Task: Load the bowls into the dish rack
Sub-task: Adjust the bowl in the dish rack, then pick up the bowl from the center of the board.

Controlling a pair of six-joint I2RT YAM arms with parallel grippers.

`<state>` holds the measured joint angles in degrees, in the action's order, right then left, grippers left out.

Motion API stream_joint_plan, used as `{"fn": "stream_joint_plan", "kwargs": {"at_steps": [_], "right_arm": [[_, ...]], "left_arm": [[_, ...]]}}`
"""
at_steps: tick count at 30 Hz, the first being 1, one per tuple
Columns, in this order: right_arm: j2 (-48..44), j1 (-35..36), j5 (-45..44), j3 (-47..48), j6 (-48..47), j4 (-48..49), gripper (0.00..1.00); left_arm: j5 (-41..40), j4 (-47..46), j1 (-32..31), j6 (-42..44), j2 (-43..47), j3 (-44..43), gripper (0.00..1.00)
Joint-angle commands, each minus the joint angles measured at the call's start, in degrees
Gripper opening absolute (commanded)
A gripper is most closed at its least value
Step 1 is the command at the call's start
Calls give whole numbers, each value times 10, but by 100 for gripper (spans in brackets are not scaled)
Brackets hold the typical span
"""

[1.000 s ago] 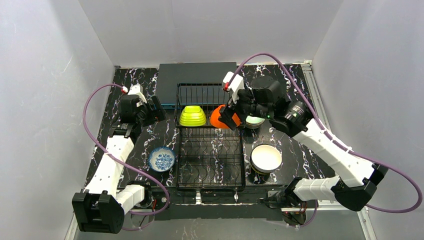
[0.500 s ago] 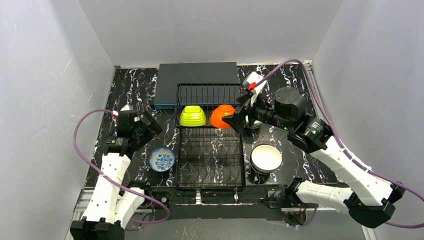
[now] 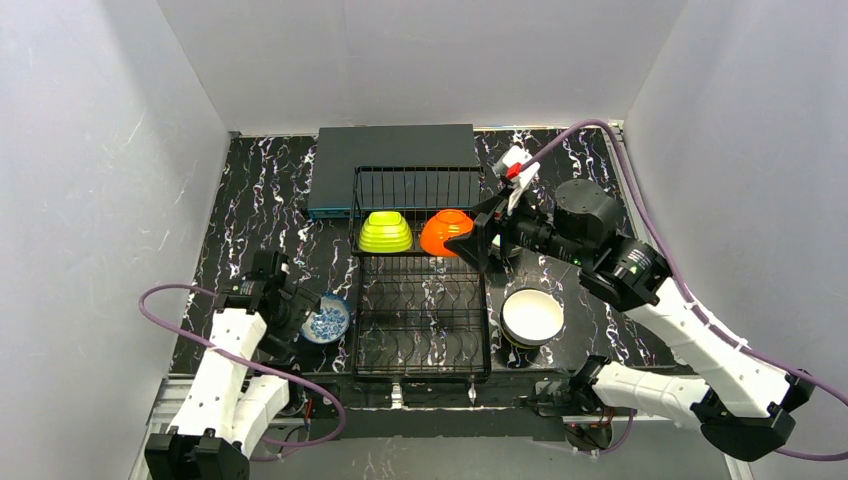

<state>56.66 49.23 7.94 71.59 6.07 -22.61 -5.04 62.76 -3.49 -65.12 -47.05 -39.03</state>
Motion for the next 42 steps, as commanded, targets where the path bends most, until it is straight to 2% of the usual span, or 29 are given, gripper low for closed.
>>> {"fn": "stream_joint_plan", "kwargs": {"at_steps": [1, 9, 12, 15, 21, 32, 38, 42], "right_arm": [[-21, 1, 13, 5, 19, 21, 99], [-26, 0, 34, -12, 29, 17, 99], [-23, 0, 35, -16, 26, 15, 99], [-22, 1, 35, -21, 26, 19, 99], [-16, 1, 45, -35, 32, 35, 99], [17, 1, 84, -29, 54, 57, 99], [16, 1, 93, -50, 82, 103, 99], [28, 1, 110, -51, 95, 123, 99]], "left_arm": [[-20, 50, 3, -48, 6, 31, 91], [20, -78, 3, -49, 12, 120, 46], [32, -117, 3, -37, 11, 138, 19], [47, -153, 3, -20, 11, 152, 0], [44, -164, 3, 15, 20, 133, 0], [-4, -94, 3, 138, 80, -27, 0], [2, -106, 3, 170, 134, -97, 0], [32, -147, 3, 199, 180, -130, 0]]}}
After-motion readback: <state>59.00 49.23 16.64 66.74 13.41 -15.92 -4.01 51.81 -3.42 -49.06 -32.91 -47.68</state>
